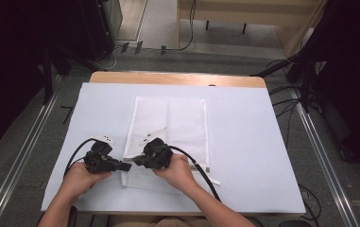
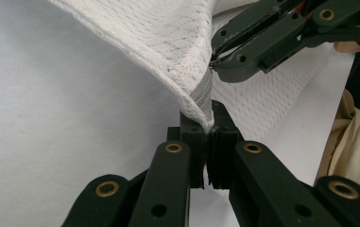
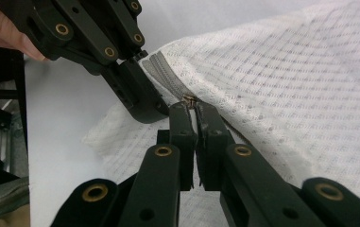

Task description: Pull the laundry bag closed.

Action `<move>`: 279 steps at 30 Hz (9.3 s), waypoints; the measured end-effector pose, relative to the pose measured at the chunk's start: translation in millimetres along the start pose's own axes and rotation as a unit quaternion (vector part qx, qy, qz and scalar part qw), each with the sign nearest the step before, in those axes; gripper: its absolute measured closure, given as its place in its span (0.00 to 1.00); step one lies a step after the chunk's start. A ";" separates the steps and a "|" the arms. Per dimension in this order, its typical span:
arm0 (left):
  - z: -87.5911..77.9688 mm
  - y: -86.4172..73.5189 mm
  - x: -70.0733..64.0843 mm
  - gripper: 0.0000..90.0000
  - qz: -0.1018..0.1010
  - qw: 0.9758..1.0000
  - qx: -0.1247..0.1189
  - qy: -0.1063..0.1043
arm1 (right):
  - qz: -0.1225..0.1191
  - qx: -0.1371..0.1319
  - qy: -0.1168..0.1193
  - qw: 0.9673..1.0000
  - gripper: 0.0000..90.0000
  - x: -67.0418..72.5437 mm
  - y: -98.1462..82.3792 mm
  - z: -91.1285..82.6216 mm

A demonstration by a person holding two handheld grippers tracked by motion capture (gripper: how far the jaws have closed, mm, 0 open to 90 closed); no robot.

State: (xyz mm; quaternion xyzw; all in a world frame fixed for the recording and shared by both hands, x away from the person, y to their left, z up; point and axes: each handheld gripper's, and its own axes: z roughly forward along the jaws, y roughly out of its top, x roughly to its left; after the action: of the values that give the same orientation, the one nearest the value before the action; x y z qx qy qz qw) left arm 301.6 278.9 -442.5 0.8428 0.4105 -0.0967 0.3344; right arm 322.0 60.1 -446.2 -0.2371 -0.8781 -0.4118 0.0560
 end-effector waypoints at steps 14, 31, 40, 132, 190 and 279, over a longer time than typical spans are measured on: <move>-2.5 -1.4 0.1 0.98 0.017 1.000 -0.007 0.005 | -0.002 0.013 -0.003 1.000 0.98 -14.9 -16.4 -12.7; -3.0 -2.1 -1.2 0.98 0.018 1.000 -0.013 0.006 | -0.001 0.012 -0.002 1.000 0.98 -20.6 -29.1 -25.6; -4.3 -1.9 -3.1 0.98 0.028 0.999 -0.017 0.007 | 0.010 0.011 -0.006 1.000 0.98 -26.5 -38.4 -35.4; -7.5 -5.0 -2.7 0.98 0.037 0.999 -0.023 0.004 | 0.027 0.017 -0.028 0.999 0.98 -47.7 -66.1 -80.4; -10.8 -7.7 -0.5 0.98 0.038 0.999 -0.022 0.002 | 0.038 0.022 -0.048 0.998 0.98 -66.6 -91.5 -118.9; -41.6 -12.8 32.0 0.37 -0.055 0.975 -0.148 0.158 | 0.150 -0.093 -0.223 0.959 0.39 -128.7 -137.2 -193.7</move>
State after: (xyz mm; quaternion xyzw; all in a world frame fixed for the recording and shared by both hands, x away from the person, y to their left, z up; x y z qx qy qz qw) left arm 307.9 331.4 -431.2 0.7646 0.5137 0.0818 0.3806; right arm 353.2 -208.0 -452.7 -0.4558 -0.7805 -0.4152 -0.1029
